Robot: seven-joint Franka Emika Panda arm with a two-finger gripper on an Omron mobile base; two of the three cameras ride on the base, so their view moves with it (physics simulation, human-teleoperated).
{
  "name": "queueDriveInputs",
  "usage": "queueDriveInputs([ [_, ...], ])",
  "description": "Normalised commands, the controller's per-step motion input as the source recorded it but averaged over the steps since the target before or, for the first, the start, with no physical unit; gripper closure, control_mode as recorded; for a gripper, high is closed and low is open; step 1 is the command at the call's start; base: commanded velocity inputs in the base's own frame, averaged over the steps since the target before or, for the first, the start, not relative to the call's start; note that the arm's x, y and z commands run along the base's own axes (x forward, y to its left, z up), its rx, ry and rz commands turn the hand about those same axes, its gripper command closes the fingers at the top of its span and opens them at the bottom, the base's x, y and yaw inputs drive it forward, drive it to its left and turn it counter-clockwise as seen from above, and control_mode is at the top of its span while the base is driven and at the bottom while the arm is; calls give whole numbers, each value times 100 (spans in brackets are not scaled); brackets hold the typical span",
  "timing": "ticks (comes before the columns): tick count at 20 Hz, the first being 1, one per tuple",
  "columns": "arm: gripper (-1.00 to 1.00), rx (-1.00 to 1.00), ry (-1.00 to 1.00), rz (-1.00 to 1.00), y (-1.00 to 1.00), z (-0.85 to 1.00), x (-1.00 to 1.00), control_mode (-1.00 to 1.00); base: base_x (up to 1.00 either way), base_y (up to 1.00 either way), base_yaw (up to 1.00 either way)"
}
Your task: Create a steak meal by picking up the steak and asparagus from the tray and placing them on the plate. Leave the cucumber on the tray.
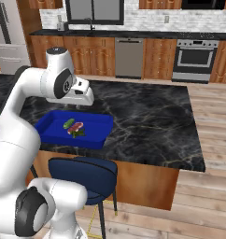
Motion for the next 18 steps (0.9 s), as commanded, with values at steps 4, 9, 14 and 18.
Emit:
queueDriveInputs([
  [4,-100,0,0,0,0,0,-15,-100,0,0,0],
  [9,-100,0,0,0,0,-8,-35,-100,0,0,0],
  [14,-100,0,0,0,0,-1,-2,-100,0,0,0],
  [18,-100,0,-1,1,0,-1,-23,-100,0,0,0],
])
